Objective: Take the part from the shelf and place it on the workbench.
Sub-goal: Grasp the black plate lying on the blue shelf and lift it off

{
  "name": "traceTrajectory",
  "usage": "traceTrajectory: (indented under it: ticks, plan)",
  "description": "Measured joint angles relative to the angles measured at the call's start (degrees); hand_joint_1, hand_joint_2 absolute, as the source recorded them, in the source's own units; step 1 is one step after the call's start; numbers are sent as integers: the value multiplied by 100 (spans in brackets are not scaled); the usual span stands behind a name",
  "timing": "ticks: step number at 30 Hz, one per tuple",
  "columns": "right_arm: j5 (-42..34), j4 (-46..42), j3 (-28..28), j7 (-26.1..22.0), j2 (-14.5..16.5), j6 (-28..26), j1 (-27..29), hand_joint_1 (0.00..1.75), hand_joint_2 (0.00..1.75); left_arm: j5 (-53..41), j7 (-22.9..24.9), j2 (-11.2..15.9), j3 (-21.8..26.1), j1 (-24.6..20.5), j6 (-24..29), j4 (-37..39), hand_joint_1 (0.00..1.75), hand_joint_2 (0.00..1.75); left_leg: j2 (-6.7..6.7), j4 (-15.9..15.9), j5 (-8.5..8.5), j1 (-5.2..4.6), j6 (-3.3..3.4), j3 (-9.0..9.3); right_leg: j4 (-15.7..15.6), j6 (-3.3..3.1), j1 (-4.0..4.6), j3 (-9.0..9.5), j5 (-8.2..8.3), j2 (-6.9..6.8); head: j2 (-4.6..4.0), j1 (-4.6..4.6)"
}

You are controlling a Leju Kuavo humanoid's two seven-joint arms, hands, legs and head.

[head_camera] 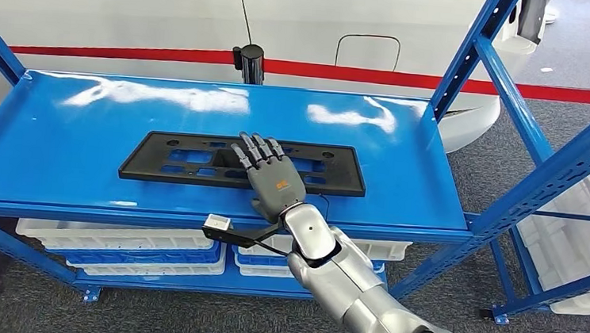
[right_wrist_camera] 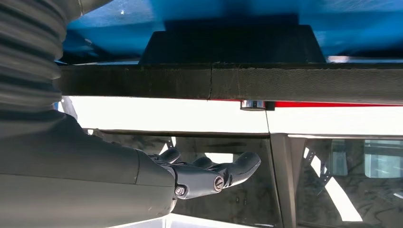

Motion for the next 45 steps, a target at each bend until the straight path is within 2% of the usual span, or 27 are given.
traceTrajectory:
  ticks: [7, 13, 20, 24, 26, 27, 31, 32, 37, 45]
  plan:
    - [146, 198, -117, 153, 10, -90, -68, 0, 175, -93, 2, -10, 0, -10, -8, 0, 0, 0, -1, 0, 0, 0, 0, 2, 0, 0, 0, 2, 0, 0, 0, 0]
    - [547, 598, -220, 362, 48, -383, -183, 1, 175, -206, 9, -16, 0, -52, -15, -1, 0, 0, -1, 0, 0, -1, 0, 13, -1, 0, -1, 13, 0, 0, 0, 0]
    - [1151, 991, -171, 502, 194, -396, -262, 50, 175, -281, 16, -28, 1, -92, -20, -8, 0, 0, 6, 0, -1, 0, 0, 31, -1, 0, 1, 27, 0, 1, 0, 0]
    - [1301, 1146, -102, 522, 292, -298, -286, 46, 175, -290, 16, -30, 5, -100, -24, -26, 0, 0, 9, 0, -1, 0, 0, 39, -1, 0, 1, 30, 0, 2, 0, 0]
    - [1343, 1198, -84, 523, 333, -285, -298, 55, 175, -293, 15, -36, 8, -101, -20, -33, 0, 0, 9, -1, -1, 0, 0, 44, -1, 0, 1, 30, 0, 2, 0, 0]
    - [1363, 1220, -70, 522, 350, -286, -304, 64, 175, -296, 15, -39, 9, -101, -18, -33, 0, 0, 9, -1, -1, 0, 0, 46, -2, -1, 1, 30, -1, 2, 0, 0]
    - [1423, 1298, 26, 520, 397, -322, -302, 143, 175, -326, 5, -53, 16, -101, -13, -33, 0, 0, 9, -1, -1, 0, 0, 49, -2, -1, 1, 35, -1, 2, 0, 1]
    - [1431, 1317, 59, 520, 409, -339, -297, 151, 175, -334, -2, -55, 19, -101, -12, -33, 0, 0, 9, -1, -1, 0, 0, 49, -2, -1, 1, 37, -1, 2, 0, 1]
    - [1440, 1402, 279, 521, 468, -359, -274, 171, 175, -348, -45, -62, 47, -101, -8, -33, 0, 0, 10, -1, -1, 0, 0, 48, -1, -1, 1, 39, -1, 2, 0, 0]
    - [1440, 1454, 449, 521, 509, -276, -277, 169, 175, -350, -90, -71, 63, -101, 0, -35, 0, 0, 12, -1, -1, 0, 0, 48, -2, -1, 1, 39, -1, 3, 0, -1]
